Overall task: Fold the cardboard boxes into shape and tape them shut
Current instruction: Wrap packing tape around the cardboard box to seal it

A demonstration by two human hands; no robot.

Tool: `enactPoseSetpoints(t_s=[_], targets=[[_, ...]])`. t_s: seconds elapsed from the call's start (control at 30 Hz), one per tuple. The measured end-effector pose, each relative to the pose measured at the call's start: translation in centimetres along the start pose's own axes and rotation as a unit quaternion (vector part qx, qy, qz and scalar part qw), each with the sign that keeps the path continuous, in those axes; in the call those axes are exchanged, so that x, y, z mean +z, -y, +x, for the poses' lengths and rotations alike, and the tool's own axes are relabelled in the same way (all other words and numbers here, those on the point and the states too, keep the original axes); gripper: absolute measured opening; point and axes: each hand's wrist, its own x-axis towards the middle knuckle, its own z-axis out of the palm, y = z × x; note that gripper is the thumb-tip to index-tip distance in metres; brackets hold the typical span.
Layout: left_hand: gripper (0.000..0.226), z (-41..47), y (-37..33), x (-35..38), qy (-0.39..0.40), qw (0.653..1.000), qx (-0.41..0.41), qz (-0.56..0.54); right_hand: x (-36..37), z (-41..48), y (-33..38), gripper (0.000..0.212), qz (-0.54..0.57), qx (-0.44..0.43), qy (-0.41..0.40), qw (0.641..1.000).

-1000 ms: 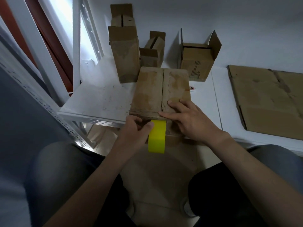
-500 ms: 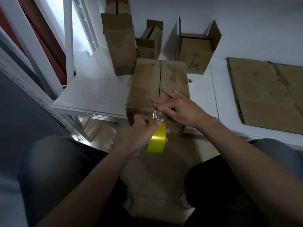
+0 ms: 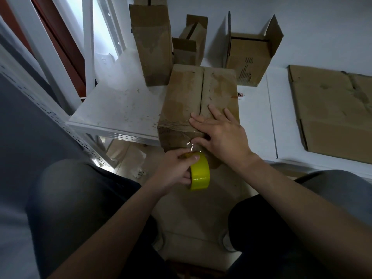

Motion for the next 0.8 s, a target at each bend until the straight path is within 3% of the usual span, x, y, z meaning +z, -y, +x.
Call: enactPoseSetpoints(t_s=[0.1, 0.27, 0.43, 0.8], targets=[[0.033, 0.5, 0.3, 0.0, 0.013, 1.0, -0.012, 0.005, -0.1, 0.1, 0.0, 0.058, 0.0, 0.004, 0.012, 1.0], [0.015, 0.6, 0.8, 0.2, -0.011, 0.999, -0.027, 0.038, -0.3, 0.0, 0.4, 0.061, -0.003, 0.012, 0.003, 1.0], [0.023, 0.2, 0.6, 0.4, -0.014, 1.0, -0.026, -0.005, -0.3, -0.2, 0.8, 0.078, -0.061, 0.008, 0.031, 0.998], [0.03, -0.2, 1.8, 3.0, -0.045, 0.994, -0.037, -0.088, -0.3, -0.1, 0.6, 0.081, -0.043, 0.02, 0.033, 0.998]])
